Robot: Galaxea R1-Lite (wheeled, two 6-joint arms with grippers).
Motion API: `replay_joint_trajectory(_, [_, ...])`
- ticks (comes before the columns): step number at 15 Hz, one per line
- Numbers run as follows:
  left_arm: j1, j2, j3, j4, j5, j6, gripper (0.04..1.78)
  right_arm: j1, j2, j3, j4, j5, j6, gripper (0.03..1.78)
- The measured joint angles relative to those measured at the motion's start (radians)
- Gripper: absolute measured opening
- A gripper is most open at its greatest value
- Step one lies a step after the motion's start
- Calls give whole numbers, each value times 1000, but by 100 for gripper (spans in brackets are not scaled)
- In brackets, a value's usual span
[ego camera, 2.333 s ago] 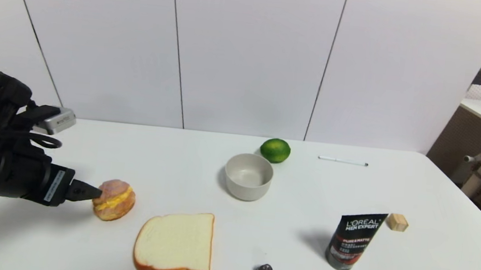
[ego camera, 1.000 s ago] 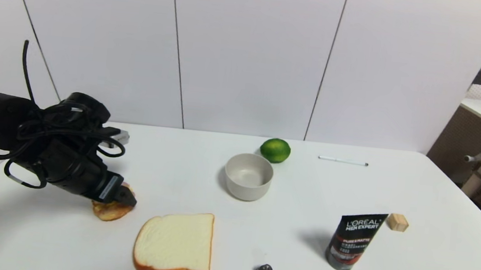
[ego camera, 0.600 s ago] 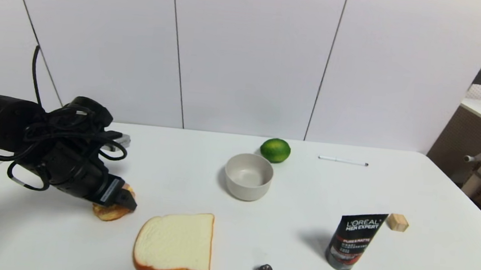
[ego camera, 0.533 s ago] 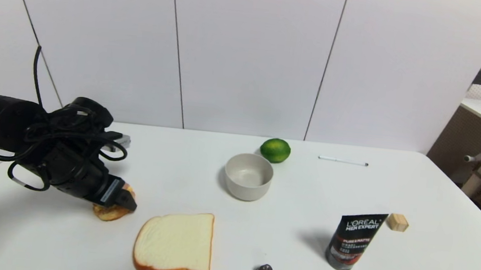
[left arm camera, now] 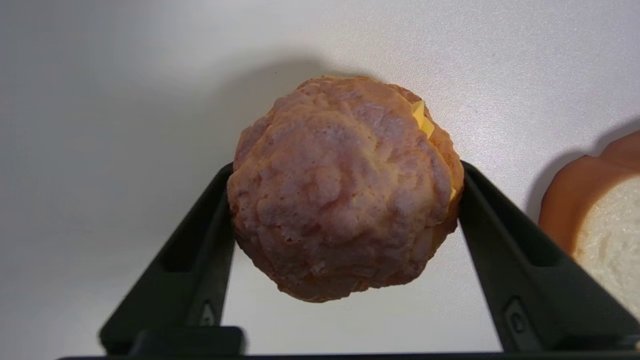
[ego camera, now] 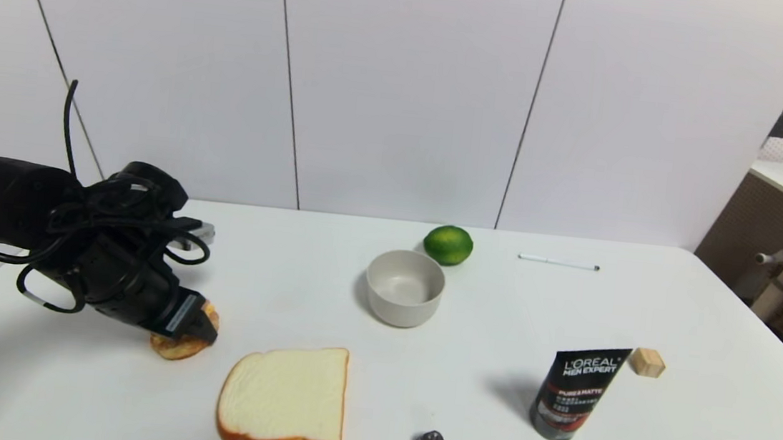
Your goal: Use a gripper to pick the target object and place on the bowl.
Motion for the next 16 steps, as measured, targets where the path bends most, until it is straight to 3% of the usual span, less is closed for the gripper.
replay_joint_trajectory(3, [0, 0, 0, 0, 0, 1, 95, 0, 0, 0, 0, 0, 0, 171])
replay_joint_trajectory(5, [0, -1, 0, 0, 0, 2, 83, 0, 0, 0, 0, 0, 0, 171])
replay_joint_trajectory(10, [-11, -22, -33, 1, -1, 7, 83, 0, 0, 0, 0, 0, 0, 171])
replay_joint_trajectory(16, [-73, -52, -169, 1, 0, 64, 83, 0, 0, 0, 0, 0, 0, 171])
